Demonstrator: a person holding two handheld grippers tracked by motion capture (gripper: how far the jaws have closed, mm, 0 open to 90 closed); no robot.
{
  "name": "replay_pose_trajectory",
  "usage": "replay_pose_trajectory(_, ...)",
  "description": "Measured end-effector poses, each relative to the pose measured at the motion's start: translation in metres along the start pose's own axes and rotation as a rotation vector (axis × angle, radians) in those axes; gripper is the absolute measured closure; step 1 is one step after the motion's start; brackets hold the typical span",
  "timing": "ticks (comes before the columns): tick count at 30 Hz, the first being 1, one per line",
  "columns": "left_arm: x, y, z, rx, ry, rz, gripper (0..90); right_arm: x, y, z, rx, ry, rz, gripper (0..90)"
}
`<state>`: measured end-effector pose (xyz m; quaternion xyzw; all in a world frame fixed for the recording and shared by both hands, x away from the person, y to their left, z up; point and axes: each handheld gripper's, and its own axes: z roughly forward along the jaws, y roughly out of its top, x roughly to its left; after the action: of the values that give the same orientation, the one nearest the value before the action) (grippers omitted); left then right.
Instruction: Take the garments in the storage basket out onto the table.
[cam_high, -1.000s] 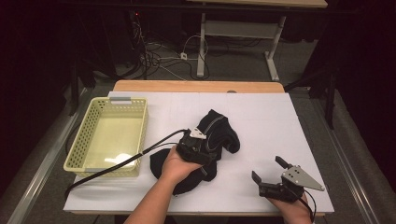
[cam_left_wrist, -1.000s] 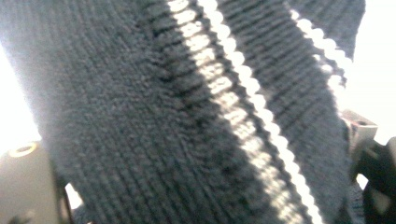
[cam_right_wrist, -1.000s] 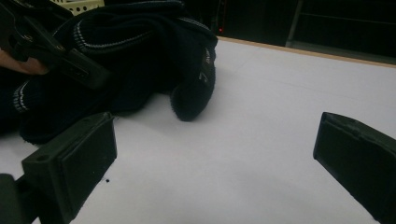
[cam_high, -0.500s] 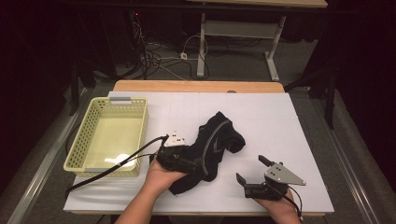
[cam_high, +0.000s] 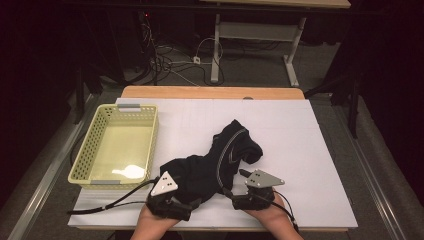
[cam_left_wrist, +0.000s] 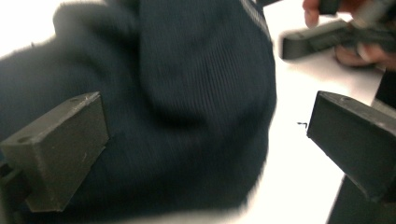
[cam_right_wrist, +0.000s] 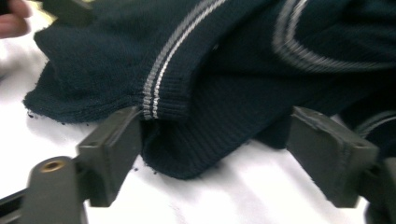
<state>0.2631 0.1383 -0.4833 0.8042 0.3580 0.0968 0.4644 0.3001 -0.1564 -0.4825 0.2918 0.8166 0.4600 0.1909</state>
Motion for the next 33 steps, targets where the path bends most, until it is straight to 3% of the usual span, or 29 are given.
replay_pose_trajectory(3,-0.005,-0.012,-0.008,0.004,0.018,0.010,0.0,0.000,0.002,0.008,0.068,-0.002,0.009,24.6)
replay_pose_trajectory(9,-0.009,-0.032,-0.026,-0.047,0.051,-0.056,0.0,-0.006,0.004,0.018,0.167,0.027,0.073,35.5)
replay_pose_trajectory(12,-0.009,-0.035,-0.028,-0.055,0.048,-0.071,0.0,-0.004,0.005,0.023,0.211,0.042,0.039,48.0)
replay_pose_trajectory(15,-0.009,-0.030,-0.024,-0.077,0.025,-0.068,0.0,0.000,0.005,0.022,0.206,0.050,0.003,62.2)
replay_pose_trajectory(17,-0.011,-0.026,-0.020,-0.085,0.008,-0.034,0.0,0.001,0.005,0.021,0.195,0.054,-0.009,76.7)
replay_pose_trajectory(18,-0.011,-0.024,-0.017,-0.087,-0.007,-0.026,0.0,0.002,0.005,0.021,0.194,0.054,-0.021,79.8)
replay_pose_trajectory(21,-0.012,-0.018,-0.011,-0.082,-0.060,0.002,0.0,0.005,0.004,0.019,0.185,0.053,-0.057,82.4)
replay_pose_trajectory(23,-0.012,-0.015,-0.008,-0.091,-0.060,0.035,0.0,0.008,0.003,0.016,0.151,0.045,-0.082,82.8)
replay_pose_trajectory(27,-0.010,-0.008,-0.005,-0.122,-0.073,0.059,0.0,0.011,0.000,0.004,0.117,0.052,-0.068,82.9)
replay_pose_trajectory(33,-0.019,0.005,0.008,-0.087,-0.086,0.099,0.0,0.015,-0.009,-0.013,0.093,0.037,-0.082,83.2)
